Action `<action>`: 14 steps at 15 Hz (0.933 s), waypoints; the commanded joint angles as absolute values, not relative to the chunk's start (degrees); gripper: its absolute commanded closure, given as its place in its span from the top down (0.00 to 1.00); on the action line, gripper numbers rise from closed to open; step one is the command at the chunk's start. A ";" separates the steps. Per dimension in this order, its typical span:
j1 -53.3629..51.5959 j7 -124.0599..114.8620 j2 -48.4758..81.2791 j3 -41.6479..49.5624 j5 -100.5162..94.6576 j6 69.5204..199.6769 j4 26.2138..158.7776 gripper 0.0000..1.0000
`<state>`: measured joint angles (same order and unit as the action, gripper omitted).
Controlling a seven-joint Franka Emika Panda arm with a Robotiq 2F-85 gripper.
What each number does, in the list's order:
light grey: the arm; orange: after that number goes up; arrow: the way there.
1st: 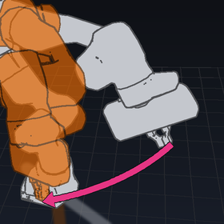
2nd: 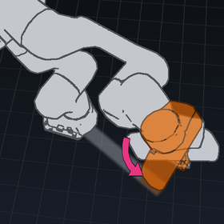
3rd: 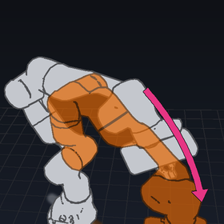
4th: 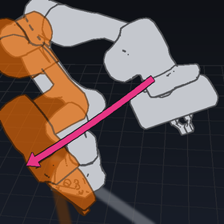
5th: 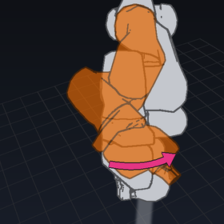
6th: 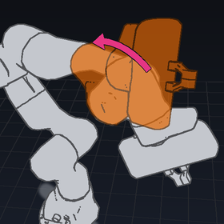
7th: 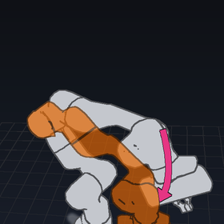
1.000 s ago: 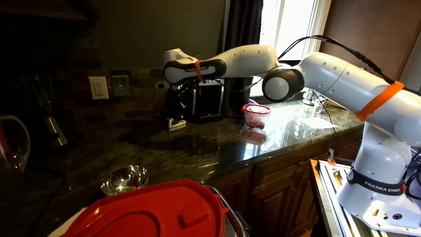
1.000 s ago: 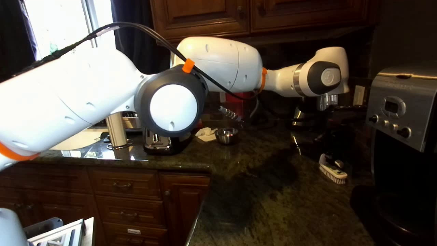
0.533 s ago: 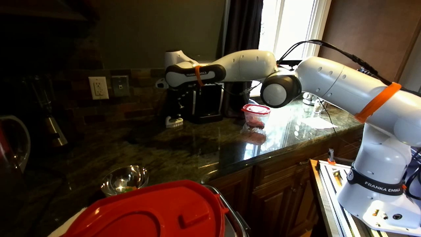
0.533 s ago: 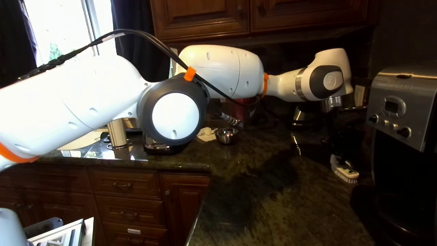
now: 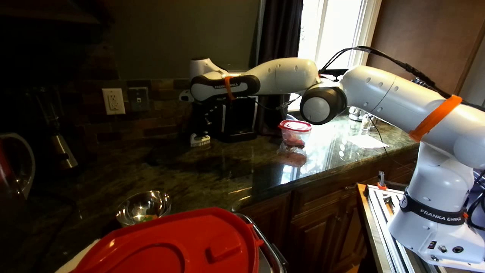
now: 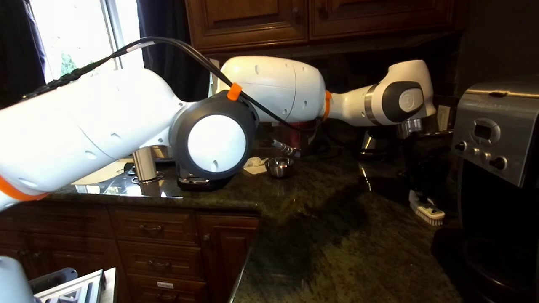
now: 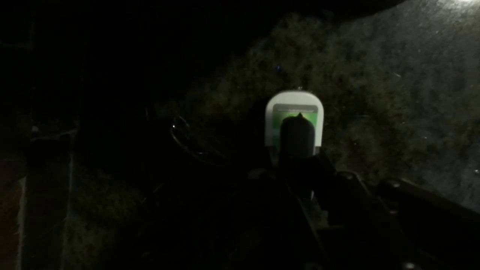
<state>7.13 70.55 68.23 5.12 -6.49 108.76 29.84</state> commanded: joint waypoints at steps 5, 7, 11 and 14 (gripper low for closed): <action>6.56 66.05 70.95 6.60 -7.43 115.52 28.57 0.06; 6.31 64.54 71.15 7.36 -7.70 117.31 28.56 0.06; 5.64 63.61 68.91 8.42 -8.09 115.42 30.19 0.06; 5.24 66.09 65.95 8.25 -8.08 113.50 31.27 0.06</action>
